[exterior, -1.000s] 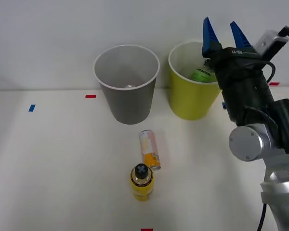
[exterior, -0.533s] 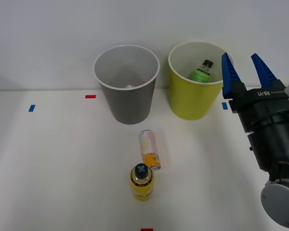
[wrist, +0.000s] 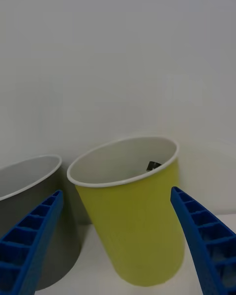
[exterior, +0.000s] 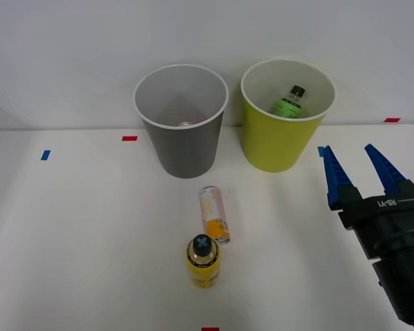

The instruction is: Put cans in the gray bin, plastic bottles in the light green bin

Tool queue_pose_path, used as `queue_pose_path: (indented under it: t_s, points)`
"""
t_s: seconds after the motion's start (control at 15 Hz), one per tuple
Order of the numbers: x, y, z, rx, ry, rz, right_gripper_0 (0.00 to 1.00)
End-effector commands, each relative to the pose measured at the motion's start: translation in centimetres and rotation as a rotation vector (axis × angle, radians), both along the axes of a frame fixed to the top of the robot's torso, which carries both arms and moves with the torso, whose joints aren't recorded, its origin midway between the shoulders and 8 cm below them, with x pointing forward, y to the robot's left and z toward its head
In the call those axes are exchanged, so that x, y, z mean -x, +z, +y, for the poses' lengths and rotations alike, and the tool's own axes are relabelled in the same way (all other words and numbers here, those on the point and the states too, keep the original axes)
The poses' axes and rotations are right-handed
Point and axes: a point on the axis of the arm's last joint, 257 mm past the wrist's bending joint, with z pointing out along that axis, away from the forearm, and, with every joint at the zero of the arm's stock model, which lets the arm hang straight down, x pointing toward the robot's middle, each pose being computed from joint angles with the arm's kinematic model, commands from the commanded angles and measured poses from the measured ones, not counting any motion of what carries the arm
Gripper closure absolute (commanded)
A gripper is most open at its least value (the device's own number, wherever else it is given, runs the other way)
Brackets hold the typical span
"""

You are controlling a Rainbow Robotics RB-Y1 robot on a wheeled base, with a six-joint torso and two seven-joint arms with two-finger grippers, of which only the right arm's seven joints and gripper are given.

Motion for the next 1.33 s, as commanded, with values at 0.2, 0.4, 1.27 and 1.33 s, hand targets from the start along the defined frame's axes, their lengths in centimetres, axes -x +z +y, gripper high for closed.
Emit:
queue_pose_path:
  t_s: [0.2,0.4,1.27,1.33]
  points:
    - [0.9,-1.6,0.2,0.024,-0.039,0.028,0.27]
    - [1.6,-3.1,0.0,0.076,-0.027,0.064,0.27]
    - [5.6,-8.0,-2.0,0.304,-0.104,0.162,0.27]
    - [6.1,-8.6,-1.8,0.287,-0.099,0.178,0.27]
